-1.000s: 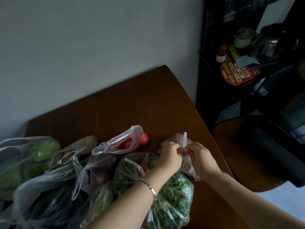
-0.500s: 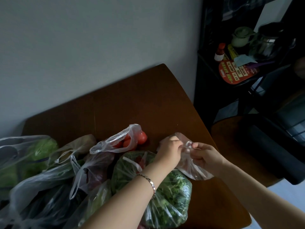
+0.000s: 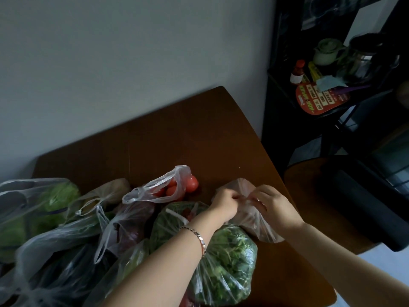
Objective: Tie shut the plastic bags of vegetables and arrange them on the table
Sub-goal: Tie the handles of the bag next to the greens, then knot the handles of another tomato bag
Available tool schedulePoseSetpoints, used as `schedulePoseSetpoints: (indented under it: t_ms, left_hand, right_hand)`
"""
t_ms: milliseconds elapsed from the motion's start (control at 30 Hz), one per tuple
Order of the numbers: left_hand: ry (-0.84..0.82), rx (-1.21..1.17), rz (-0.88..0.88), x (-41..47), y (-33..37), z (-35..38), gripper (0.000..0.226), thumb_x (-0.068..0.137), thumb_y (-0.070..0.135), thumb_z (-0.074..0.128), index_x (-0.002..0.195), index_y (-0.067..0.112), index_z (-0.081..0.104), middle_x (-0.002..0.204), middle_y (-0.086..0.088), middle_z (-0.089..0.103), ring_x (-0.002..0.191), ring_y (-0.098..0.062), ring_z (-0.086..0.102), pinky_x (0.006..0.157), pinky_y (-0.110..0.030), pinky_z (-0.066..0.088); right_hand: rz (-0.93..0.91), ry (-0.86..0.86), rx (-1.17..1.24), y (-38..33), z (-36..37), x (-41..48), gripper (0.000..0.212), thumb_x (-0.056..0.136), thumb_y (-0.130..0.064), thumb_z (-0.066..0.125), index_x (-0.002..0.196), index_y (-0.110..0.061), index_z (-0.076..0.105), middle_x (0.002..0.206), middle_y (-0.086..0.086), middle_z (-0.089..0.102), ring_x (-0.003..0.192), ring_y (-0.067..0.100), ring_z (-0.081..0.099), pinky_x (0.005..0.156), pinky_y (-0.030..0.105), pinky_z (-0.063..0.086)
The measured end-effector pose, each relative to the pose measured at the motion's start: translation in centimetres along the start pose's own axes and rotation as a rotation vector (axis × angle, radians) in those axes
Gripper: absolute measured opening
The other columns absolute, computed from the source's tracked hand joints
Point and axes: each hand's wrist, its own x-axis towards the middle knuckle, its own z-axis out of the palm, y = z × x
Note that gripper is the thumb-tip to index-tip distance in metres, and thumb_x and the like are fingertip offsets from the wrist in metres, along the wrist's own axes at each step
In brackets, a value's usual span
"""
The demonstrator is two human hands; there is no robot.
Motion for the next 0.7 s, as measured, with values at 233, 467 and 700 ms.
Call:
schedulePoseSetpoints:
  t_ms: [233,467,700]
  left_hand:
    - [0.061,0.145,0.067,0.2,0.3,0.1,0.024,0.091,0.01,0.048,0.104,0.007,0.068,0.107,-0.013,0.068,0.1,-0.023,0.062,0.08,-0.027,0.046]
    - [0.125,0.103,0.012,0.4,-0.7,0.3,0.023,0.087,0.003,0.052,0.096,0.005,0.073,0.11,-0.01,0.069,0.108,-0.02,0.06,0.086,-0.019,0.042]
    - [0.22,0.308,0.169,-0.9,-2.0,-3.0,0.024,0.092,0.007,0.045,0.098,0.01,0.068,0.111,-0.004,0.058,0.103,-0.021,0.057,0.083,-0.023,0.039]
  right_hand:
    - [-0.02,-0.247,-0.06,-0.7,-0.2,0.0,0.042,0.086,-0.041,0.027,0.085,-0.016,0.061,0.09,0.0,0.049,0.086,0.013,0.036,0.077,0.028,0.033]
    - [-0.007,-0.171,0.114,-1.2,0.0,-2.4,0.034,0.09,-0.031,0.037,0.068,-0.013,0.057,0.076,0.0,0.052,0.077,0.007,0.038,0.076,0.027,0.036]
    - [0.136,-0.432,-0.069,-3.8,-1.3,0.4,0.02,0.092,-0.032,0.044,0.096,-0.021,0.06,0.093,-0.007,0.056,0.098,0.014,0.053,0.095,0.033,0.04]
